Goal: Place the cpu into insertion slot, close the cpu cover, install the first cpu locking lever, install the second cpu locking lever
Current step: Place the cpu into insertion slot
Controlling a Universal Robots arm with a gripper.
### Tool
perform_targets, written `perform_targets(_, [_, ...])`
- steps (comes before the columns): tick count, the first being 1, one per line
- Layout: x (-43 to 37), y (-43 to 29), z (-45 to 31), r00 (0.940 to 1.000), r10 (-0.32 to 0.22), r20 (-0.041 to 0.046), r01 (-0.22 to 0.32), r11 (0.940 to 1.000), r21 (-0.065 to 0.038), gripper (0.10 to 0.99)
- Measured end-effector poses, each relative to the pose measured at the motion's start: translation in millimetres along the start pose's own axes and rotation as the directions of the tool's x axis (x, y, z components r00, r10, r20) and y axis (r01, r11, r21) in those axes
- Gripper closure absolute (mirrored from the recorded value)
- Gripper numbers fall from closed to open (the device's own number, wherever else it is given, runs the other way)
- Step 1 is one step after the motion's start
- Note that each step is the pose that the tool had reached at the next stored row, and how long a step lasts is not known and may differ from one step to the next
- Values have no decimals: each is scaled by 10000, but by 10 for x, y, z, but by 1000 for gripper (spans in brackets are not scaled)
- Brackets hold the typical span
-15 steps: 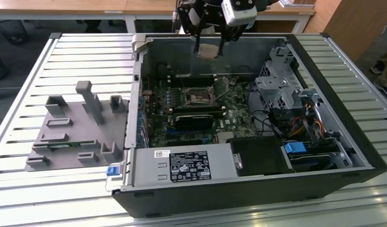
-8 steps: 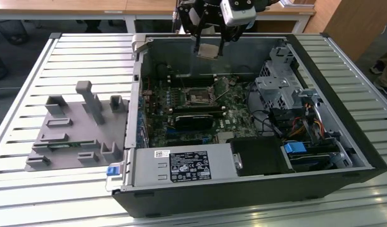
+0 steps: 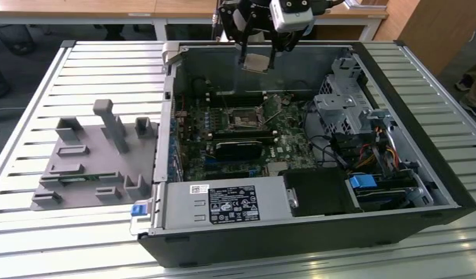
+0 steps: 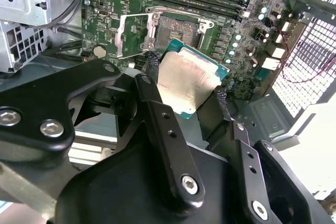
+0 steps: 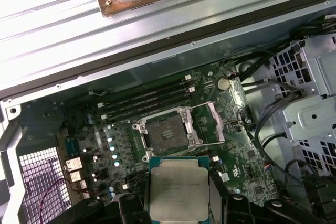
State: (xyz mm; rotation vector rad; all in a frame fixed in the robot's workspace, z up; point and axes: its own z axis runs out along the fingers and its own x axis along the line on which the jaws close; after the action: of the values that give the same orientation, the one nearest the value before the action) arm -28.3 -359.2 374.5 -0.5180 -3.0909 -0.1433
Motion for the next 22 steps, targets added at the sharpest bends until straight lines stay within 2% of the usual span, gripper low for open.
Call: perform_targets(22, [0,0,0,9962,862,76,-862,9963,-20,545])
